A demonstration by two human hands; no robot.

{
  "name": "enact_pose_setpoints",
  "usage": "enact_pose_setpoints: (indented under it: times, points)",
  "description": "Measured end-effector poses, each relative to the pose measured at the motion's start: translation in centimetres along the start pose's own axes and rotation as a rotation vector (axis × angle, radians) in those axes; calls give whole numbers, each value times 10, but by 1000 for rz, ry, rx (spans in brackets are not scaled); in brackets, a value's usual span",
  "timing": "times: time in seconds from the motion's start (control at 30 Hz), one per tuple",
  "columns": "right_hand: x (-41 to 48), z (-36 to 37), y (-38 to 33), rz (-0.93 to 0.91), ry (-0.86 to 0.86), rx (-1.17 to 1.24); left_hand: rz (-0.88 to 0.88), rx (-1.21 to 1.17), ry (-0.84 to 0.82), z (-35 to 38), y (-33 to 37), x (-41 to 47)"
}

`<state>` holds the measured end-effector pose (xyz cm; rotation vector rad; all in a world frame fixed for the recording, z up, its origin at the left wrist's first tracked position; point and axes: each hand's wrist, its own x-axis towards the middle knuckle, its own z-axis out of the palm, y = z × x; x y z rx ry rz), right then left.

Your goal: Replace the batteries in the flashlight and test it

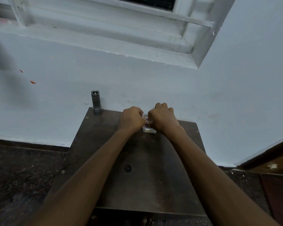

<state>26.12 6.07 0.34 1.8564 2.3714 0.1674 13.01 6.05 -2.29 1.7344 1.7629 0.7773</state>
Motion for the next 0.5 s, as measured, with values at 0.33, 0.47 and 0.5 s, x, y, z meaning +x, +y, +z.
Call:
enact_pose_setpoints:
  times: [0.33,0.47,0.5]
  points:
    - [-18,-6,4,82,138,206,27,125,31,-15,3,-12]
    - [-43,-25,4,134,144,294,82,253,37,-41,12,-36]
    - [-51,-30,3,153,150,312,86,268,41,-48,16,-44]
